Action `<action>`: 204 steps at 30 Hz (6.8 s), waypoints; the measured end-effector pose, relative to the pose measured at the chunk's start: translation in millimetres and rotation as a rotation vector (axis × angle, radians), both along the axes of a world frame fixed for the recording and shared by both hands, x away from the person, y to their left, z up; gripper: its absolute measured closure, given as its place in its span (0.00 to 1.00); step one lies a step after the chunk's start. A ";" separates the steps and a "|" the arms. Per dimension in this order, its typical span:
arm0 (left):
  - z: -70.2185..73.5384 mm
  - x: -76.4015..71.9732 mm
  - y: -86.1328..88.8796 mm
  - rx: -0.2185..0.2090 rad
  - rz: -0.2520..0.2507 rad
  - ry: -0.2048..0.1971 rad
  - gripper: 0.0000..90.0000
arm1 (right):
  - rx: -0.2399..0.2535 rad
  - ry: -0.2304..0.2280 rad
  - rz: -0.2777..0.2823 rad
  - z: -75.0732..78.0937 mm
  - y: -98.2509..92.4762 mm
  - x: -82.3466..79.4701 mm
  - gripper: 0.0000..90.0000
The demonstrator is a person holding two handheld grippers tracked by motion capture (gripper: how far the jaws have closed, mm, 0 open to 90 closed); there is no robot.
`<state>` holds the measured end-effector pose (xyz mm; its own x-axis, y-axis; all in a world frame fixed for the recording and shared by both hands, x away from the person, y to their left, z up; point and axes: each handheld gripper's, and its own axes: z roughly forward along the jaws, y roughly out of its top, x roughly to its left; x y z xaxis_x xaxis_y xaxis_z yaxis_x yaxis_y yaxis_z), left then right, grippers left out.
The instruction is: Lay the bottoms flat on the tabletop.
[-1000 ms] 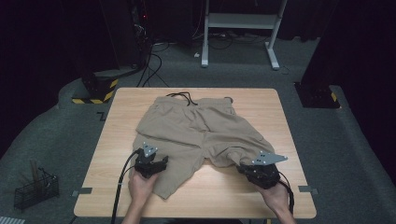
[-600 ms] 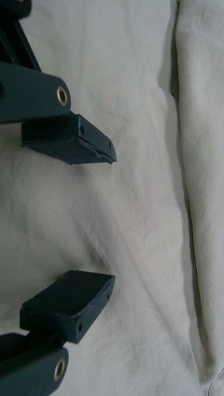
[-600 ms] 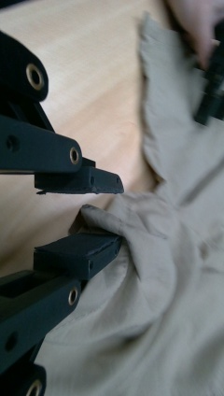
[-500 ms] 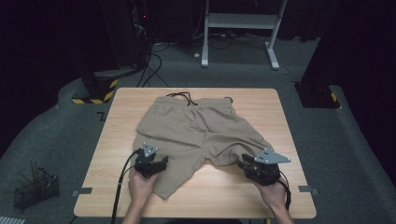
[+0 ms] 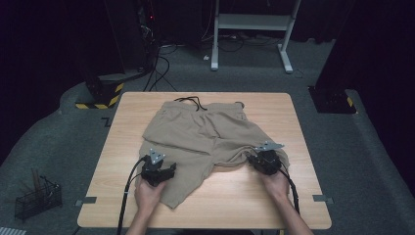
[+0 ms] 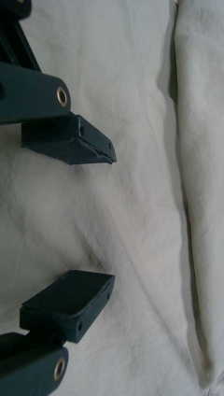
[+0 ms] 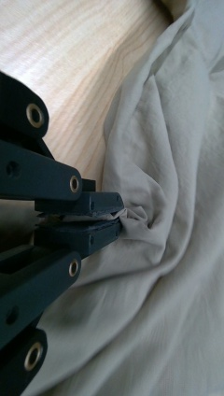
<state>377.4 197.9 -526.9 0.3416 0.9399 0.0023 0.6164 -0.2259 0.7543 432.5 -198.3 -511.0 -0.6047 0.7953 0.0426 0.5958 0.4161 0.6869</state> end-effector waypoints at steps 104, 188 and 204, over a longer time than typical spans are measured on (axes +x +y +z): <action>0.8 27.0 6.1 0.002 0.042 0.003 0.41 | -0.036 -0.145 0.056 10.3 26.3 -43.4 0.57; 21.8 -5.0 48.9 0.103 0.014 0.194 0.99 | -0.013 -0.093 -0.006 -12.0 38.5 -10.0 0.52; 21.6 16.2 6.2 -0.010 -0.065 0.126 0.47 | 0.010 -0.098 -0.023 9.2 19.2 -12.8 0.57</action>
<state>393.5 204.1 -505.3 0.3984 0.9156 -0.0541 0.6911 -0.2609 0.6740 419.7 -179.0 -501.7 -0.5877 0.8091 -0.0080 0.5346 0.3957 0.7467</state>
